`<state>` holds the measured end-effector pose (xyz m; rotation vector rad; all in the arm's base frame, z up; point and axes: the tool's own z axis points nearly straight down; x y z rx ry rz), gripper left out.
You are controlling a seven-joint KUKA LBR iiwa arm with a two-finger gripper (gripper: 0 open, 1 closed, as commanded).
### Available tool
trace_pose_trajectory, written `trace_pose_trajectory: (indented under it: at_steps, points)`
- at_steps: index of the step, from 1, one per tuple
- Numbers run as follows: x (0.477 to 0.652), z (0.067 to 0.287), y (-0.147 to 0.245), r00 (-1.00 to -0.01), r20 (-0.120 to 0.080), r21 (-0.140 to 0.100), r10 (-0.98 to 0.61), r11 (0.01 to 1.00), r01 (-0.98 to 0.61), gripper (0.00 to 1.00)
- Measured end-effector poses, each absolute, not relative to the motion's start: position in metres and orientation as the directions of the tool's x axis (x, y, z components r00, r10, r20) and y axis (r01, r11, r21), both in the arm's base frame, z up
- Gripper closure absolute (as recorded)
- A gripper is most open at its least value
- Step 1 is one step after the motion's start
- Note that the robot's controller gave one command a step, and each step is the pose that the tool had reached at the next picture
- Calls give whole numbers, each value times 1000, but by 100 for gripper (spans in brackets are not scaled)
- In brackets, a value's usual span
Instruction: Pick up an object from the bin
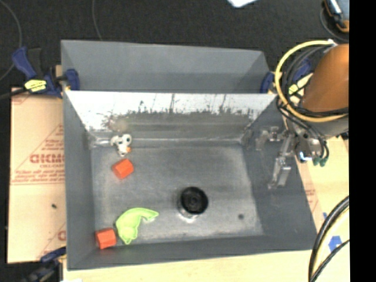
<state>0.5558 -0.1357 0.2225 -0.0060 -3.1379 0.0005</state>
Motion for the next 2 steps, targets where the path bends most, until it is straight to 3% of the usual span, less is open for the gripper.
trace_pose_trajectory:
  at_steps: [1,2]
  points:
    - [557,227,-135,-1000,-4,-2,-1,1000,-1,0]
    - [503,75,-37,-997,-2,-1,-77,997,-77,0]
